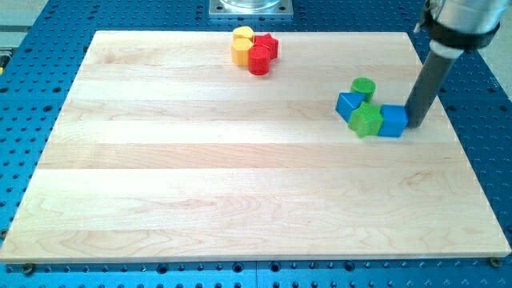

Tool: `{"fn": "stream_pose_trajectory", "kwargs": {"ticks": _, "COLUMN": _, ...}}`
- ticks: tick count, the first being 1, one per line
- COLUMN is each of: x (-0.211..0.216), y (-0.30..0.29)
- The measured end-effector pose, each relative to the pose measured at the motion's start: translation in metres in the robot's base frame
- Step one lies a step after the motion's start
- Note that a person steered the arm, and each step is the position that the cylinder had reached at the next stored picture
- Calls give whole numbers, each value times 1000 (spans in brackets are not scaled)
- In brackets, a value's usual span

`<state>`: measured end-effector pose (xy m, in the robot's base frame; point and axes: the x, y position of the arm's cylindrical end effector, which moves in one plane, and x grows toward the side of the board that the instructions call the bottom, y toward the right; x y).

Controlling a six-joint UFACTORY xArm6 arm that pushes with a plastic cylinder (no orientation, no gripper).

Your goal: Push the blue cube to the bottom right corner of the board

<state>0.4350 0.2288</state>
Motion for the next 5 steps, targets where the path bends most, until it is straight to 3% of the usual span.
{"fn": "stream_pose_trajectory", "kwargs": {"ticks": 3, "x": 2, "y": -3}}
{"fn": "stream_pose_trajectory", "kwargs": {"ticks": 4, "x": 29, "y": -3}}
{"fn": "stream_pose_trajectory", "kwargs": {"ticks": 5, "x": 0, "y": -4}}
